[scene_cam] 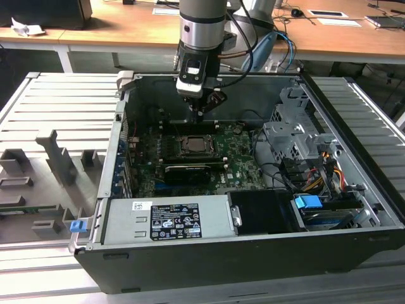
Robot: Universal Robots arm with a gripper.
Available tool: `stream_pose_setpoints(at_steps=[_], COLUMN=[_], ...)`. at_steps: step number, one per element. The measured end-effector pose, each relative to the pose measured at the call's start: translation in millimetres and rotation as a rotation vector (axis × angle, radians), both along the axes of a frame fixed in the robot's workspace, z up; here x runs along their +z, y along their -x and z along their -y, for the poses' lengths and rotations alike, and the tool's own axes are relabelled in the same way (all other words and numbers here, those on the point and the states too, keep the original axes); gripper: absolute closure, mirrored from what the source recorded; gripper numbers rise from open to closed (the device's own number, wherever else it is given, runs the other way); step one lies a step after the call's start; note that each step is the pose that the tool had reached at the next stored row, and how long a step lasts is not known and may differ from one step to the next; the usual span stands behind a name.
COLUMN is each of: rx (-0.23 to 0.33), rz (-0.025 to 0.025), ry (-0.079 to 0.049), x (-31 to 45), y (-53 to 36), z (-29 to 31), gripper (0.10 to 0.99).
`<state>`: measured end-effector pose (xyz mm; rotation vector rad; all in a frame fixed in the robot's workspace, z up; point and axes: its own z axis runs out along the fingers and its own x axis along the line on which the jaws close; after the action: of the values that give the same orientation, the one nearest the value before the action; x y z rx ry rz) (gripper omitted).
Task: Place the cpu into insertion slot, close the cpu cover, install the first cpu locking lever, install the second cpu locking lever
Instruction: 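Install the first cpu locking lever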
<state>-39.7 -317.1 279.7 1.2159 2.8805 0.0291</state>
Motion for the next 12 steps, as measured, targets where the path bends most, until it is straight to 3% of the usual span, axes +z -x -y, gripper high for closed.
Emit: stream_pose_setpoints(at_steps=[12], rx=[0.107], rz=[0.0000], ry=[0.000], x=[0.0], y=[0.0], z=[0.0], gripper=[0.980])
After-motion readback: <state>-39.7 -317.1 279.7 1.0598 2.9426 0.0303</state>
